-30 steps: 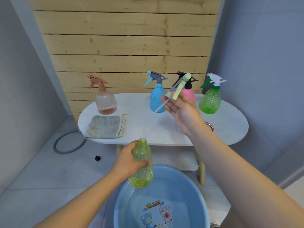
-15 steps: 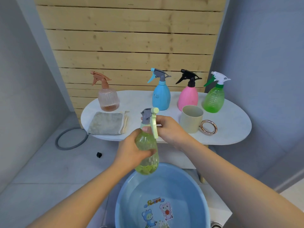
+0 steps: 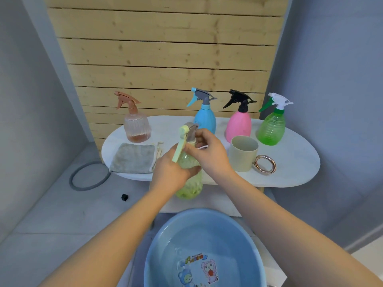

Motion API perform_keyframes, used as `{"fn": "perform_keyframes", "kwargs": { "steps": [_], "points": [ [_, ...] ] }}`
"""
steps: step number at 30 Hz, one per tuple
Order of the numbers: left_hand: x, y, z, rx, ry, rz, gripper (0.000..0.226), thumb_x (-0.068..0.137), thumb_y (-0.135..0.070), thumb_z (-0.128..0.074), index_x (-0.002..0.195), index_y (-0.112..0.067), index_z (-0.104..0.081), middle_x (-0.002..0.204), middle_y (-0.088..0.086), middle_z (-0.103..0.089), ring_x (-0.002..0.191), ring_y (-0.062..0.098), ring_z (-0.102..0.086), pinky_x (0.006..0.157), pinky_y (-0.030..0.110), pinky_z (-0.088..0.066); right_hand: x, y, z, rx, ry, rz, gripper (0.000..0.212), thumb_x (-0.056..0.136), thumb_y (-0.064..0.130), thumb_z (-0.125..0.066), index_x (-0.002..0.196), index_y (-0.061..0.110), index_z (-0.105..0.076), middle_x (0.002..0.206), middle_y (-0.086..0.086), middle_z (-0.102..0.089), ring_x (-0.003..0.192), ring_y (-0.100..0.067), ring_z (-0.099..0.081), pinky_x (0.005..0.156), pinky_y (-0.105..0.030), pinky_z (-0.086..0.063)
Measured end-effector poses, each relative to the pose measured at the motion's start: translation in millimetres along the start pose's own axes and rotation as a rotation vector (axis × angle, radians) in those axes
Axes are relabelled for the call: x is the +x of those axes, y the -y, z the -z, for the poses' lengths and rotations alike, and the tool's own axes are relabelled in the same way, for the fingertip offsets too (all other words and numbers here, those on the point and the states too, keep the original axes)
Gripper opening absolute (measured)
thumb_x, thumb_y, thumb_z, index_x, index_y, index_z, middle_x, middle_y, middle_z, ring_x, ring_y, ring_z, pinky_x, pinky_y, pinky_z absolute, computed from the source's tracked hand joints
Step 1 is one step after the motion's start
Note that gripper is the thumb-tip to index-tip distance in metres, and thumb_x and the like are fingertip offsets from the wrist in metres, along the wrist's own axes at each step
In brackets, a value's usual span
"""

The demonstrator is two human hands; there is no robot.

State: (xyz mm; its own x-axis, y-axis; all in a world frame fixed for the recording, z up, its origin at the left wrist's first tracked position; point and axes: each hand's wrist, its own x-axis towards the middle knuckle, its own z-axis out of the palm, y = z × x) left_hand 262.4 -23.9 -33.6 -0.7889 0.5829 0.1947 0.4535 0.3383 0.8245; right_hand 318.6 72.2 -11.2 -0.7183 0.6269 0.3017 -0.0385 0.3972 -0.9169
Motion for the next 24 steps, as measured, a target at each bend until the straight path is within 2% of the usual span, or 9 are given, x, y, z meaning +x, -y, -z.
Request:
{"fn": "perform_keyframes", "kwargs": {
  "steps": [3, 6, 9, 12, 15, 17, 19, 21, 24],
  "points": [
    [19, -9, -2, -0.021, -0.018, -0.030, 0.063, 0.065, -0.031, -0.083, 0.121, -0.026, -0.055, 0.104, -0.005, -0.067, 0.099, 0.018, -0.062, 0.082, 0.035, -0.051, 16, 8, 3, 0.009, -0.006, 0.035, 0.016, 0.081, 0.019, -0.070, 0.095, 0.022, -0.064, 0.086, -0.003, -0.058, 0.079, -0.012, -0.052, 0.072, -0.020, -0.041],
    [32, -13, -3, -0.046, -0.030, -0.036, 0.063, 0.058, -0.040, -0.073, 0.118, -0.034, -0.055, 0.099, -0.005, -0.070, 0.093, 0.019, -0.065, 0.079, 0.040, -0.054, 26, 17, 4, -0.009, 0.050, 0.015, 0.010, 0.088, 0.022, -0.062, 0.097, 0.027, -0.064, 0.098, -0.004, -0.060, 0.092, -0.015, -0.055, 0.084, -0.028, -0.044],
    [45, -8, -7, -0.060, -0.030, -0.019, 0.055, 0.061, -0.037, -0.075, 0.113, -0.033, -0.057, 0.095, -0.006, -0.070, 0.091, 0.019, -0.066, 0.079, 0.041, -0.054, 36, 16, 11, 0.076, 0.212, -0.056, 0.021, 0.094, 0.017, -0.052, 0.087, 0.036, -0.058, 0.092, 0.014, -0.060, 0.094, -0.004, -0.056, 0.087, -0.018, -0.041],
    [50, 0, -9, -0.040, -0.035, 0.011, 0.056, 0.067, -0.029, -0.081, 0.117, -0.029, -0.056, 0.099, -0.008, -0.068, 0.093, 0.017, -0.064, 0.080, 0.036, -0.053, 45, 10, 16, 0.101, 0.290, -0.078, 0.026, 0.093, 0.011, -0.050, 0.091, 0.033, -0.063, 0.093, 0.017, -0.065, 0.090, 0.006, -0.058, 0.085, -0.011, -0.040],
    [53, 3, -12, -0.012, -0.020, 0.020, 0.061, 0.069, -0.031, -0.080, 0.122, -0.030, -0.052, 0.106, -0.007, -0.065, 0.097, 0.017, -0.062, 0.081, 0.034, -0.050, 53, -2, 9, 0.042, 0.176, -0.040, 0.011, 0.085, 0.014, -0.066, 0.095, 0.016, -0.060, 0.100, 0.002, -0.065, 0.097, -0.011, -0.059, 0.092, -0.030, -0.045],
    [53, 2, -15, -0.020, -0.009, 0.015, 0.067, 0.064, -0.038, -0.078, 0.126, -0.035, -0.050, 0.107, -0.006, -0.067, 0.099, 0.019, -0.062, 0.084, 0.038, -0.052, 54, -7, 3, 0.097, 0.069, -0.107, 0.033, 0.077, 0.019, -0.074, 0.100, 0.006, -0.054, 0.101, -0.005, -0.063, 0.095, -0.019, -0.059, 0.091, -0.038, -0.046],
    [51, 1, -18, -0.026, -0.019, 0.034, 0.071, 0.062, -0.044, -0.076, 0.128, -0.038, -0.049, 0.105, -0.008, -0.067, 0.098, 0.018, -0.062, 0.083, 0.039, -0.052, 55, -10, -1, 0.180, 0.012, -0.157, 0.039, 0.074, 0.017, -0.077, 0.097, 0.004, -0.050, 0.095, -0.006, -0.061, 0.086, -0.019, -0.058, 0.087, -0.039, -0.047],
    [50, 2, -21, -0.058, -0.022, 0.051, 0.069, 0.068, -0.039, -0.077, 0.130, -0.039, -0.046, 0.104, -0.011, -0.064, 0.096, 0.015, -0.060, 0.082, 0.036, -0.051, 56, -13, -4, 0.242, -0.005, -0.151, 0.036, 0.072, 0.013, -0.078, 0.093, 0.010, -0.049, 0.089, -0.003, -0.057, 0.080, -0.015, -0.054, 0.082, -0.036, -0.047],
    [47, -1, -22, -0.110, -0.006, 0.042, 0.058, 0.078, -0.024, -0.072, 0.129, -0.026, -0.045, 0.101, -0.009, -0.059, 0.096, 0.015, -0.058, 0.074, 0.030, -0.045, 56, -12, -12, 0.125, -0.059, -0.084, 0.034, 0.070, 0.019, -0.082, 0.093, 0.019, -0.056, 0.092, -0.002, -0.054, 0.080, -0.012, -0.050, 0.070, -0.012, -0.040]
  ]
}}
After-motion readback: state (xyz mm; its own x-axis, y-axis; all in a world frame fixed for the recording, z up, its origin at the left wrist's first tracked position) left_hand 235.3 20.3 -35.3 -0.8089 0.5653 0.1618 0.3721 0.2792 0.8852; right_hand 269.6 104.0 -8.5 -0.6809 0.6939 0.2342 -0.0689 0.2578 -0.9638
